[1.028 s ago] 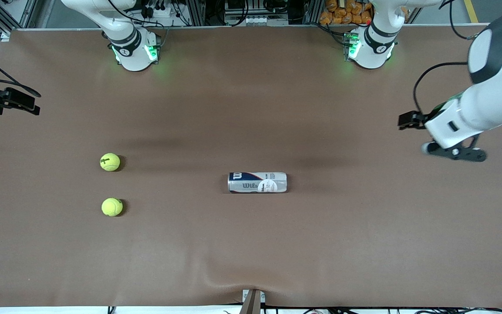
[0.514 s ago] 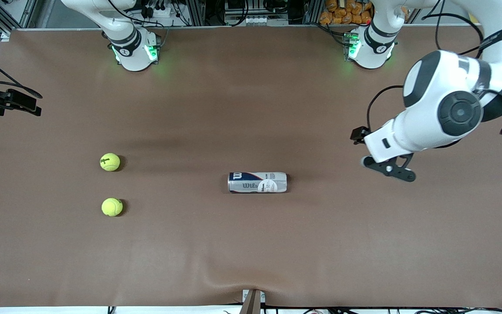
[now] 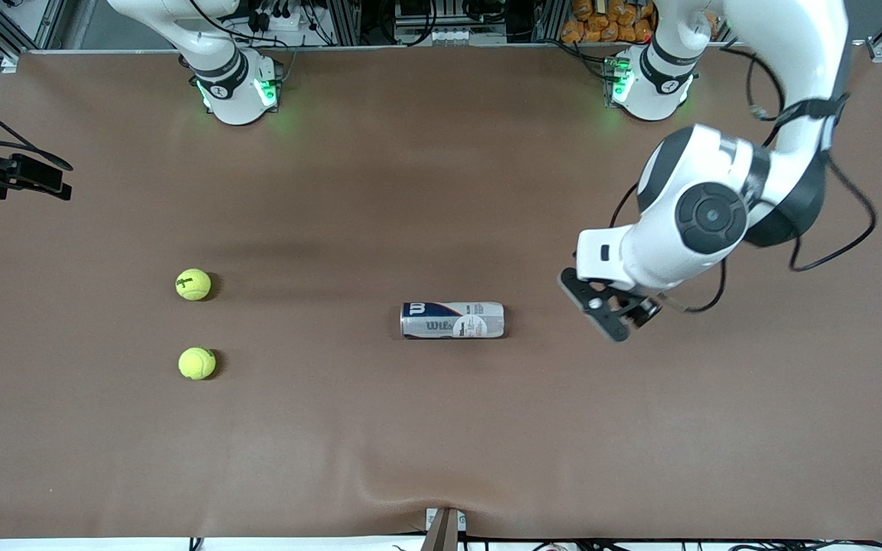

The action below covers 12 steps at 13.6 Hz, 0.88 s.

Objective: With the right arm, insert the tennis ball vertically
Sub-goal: 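Reach the left gripper down to the middle of the Wilson tube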

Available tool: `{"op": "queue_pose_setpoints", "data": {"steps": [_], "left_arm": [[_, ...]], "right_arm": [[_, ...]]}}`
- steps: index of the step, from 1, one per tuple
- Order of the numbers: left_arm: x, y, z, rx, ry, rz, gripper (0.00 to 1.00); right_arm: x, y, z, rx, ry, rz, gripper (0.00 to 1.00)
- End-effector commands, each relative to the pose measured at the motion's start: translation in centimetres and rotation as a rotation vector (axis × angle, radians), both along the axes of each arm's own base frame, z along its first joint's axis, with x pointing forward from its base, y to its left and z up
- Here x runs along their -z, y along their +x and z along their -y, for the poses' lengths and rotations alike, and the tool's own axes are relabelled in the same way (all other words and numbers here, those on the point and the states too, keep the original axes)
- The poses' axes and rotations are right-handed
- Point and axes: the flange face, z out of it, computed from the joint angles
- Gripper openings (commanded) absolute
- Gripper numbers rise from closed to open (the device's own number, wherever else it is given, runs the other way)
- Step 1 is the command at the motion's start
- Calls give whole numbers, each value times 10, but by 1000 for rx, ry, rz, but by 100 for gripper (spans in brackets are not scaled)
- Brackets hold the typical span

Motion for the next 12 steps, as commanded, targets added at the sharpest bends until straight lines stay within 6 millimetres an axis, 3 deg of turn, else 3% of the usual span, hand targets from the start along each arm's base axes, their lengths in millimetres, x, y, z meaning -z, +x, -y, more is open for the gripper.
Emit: {"op": "queue_pose_setpoints", "data": {"steps": [1,4,6,7,9,12], "left_arm": [[26,16,17,119,-96,33,100],[39,-1,73,182,-127,70,100],[62,-15,118,237,-146,119,100],[68,-20,130,251,-145,126,100],[87,-23,140,298,-117,136,100],[104,-48,180,404,-38,200,100]], "right_arm": [[-1,-3,2,-18,1,-29,100],[2,-2,1,-22,0,-35,100],[4,-6,11,-4,3,-58,100],[7,-4,12,-1,3,-64,100],[30,11,21,11,0,-80,100],[71,38,30,31,-9,-85,100]]}}
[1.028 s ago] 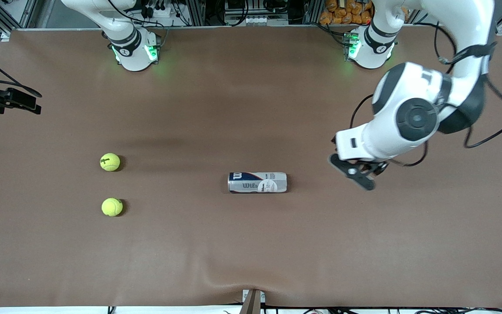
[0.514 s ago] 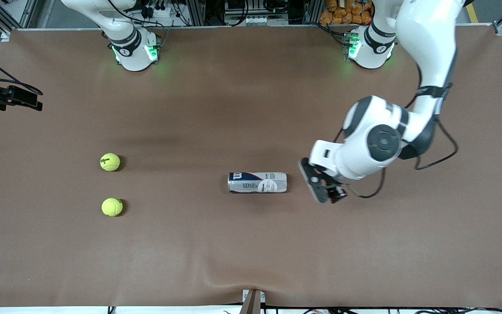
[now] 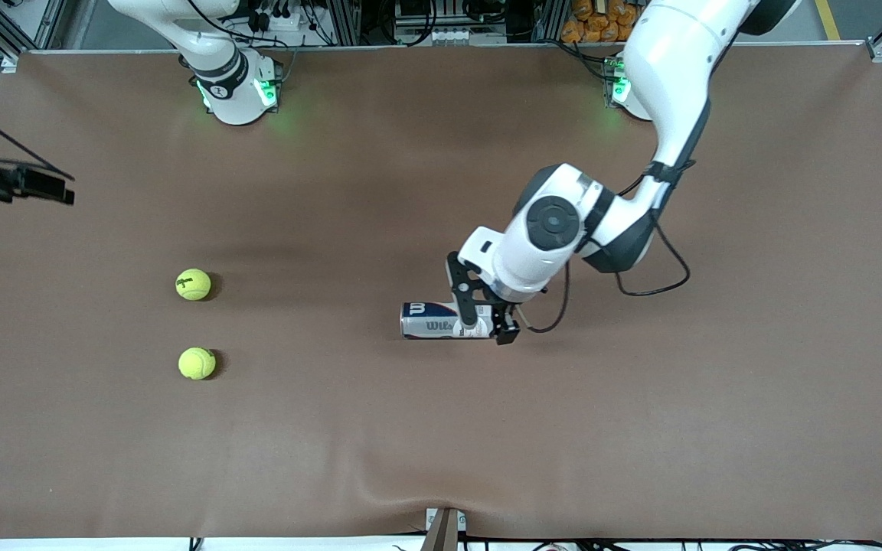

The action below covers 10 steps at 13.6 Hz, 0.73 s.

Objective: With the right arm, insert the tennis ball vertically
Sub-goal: 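Reach the left gripper down to the middle of the Wilson tube, then grasp the tube with the left gripper while the right gripper reaches a ball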

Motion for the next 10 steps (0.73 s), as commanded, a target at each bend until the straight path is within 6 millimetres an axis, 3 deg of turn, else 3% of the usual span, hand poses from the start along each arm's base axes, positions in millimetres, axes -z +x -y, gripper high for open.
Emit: {"op": "queue_pose_setpoints", "data": {"steps": [1,3,5,8,10], "left_arm": [[14,-8,22,26,39,40,100],[23,-16,34,49,59,62,100],[38,-13,34,87,75,99,100],[62,-2,19,97,101,126,100],[71,-3,20,64,91,105,100]], "right_arm": [[33,21,20,13,-6,-17,100],[52,25,23,19,-5,-38,100],[70,36,15,11,-9,-42,100],[105,66,27,28,-25,35,100],[127,84,22,27,-29,82,100]]}}
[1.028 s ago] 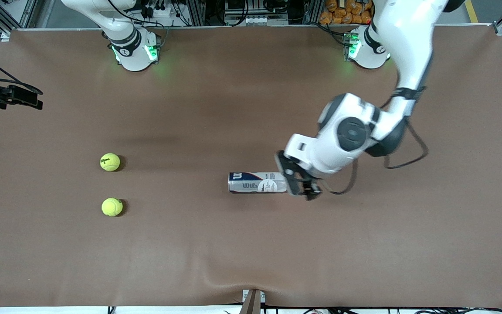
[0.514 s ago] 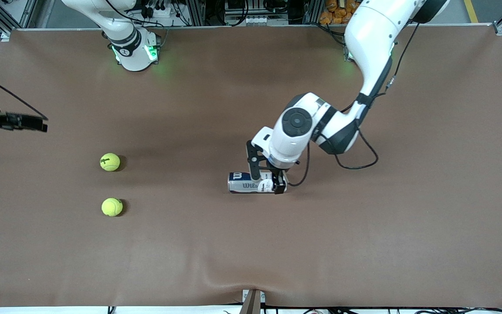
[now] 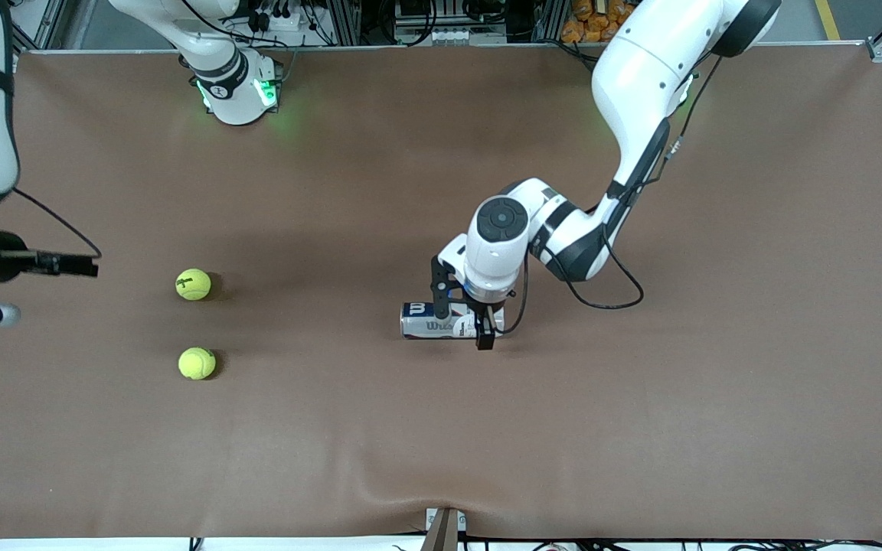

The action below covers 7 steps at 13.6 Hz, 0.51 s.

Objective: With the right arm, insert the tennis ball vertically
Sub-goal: 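Grasp the tube with the left gripper while the right gripper reaches a ball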

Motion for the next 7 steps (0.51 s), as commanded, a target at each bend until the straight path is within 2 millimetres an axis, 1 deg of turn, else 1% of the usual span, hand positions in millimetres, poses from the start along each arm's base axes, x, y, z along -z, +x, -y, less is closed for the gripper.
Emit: {"op": "queue_pose_setpoints", "data": {"steps": [1,2,3,4,7], "left_arm": [[11,3,2,-43,-11,1,100],[19,2,2,-46,-6,-9,100],[26,1,2,-46,-2,-16,100],[25,0,4,-42,-7,-8,100],[25,7,-2,-34,-8,5,100]], "right_arm": [[35,25,-3,42,5,40,100],[48,33,-6,91,12,49,100],[61,41,-14,104,20,54,100],[71,45,-22,107,38,57,100],[104,56,-26,143,103,53,100]]}}
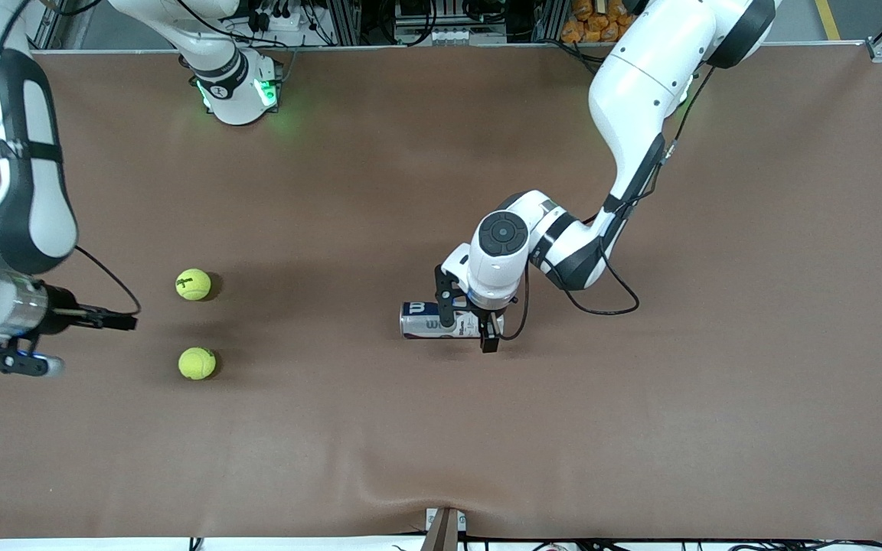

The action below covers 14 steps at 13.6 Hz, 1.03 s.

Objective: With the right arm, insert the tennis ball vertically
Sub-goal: 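Grasp the tube with the left gripper while the right gripper reaches a ball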

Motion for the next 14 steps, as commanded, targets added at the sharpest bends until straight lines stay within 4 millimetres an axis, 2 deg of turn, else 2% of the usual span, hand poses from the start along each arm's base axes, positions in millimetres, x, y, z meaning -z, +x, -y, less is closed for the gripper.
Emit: {"op": "queue_pose_setpoints", "data": {"steps": [1,3,6,9,11,12,14], "left_arm": [[3,6,1,-11,-14,19,100],[19,1,7,-19,-19,8,100],[25,-5,14,-12,-23,12,100],[28,-9,17,-4,-22,9,100],[26,-8,18,19,-15,19,100],[24,-7,17,22,-14,21,92],[25,-8,18,26,-15,23,72]], "right_arm": [[23,16,-2,41,41,1,100],[34,26,-3,28,39,11,100],[60,41,-10,-26,24,62,100],[67,44,-12,-178,35,99,100],[71,45,-28,-263,34,101,100],[72,45,-37,-280,31,99,100],[84,45,-40,-266,34,87,100]]}}
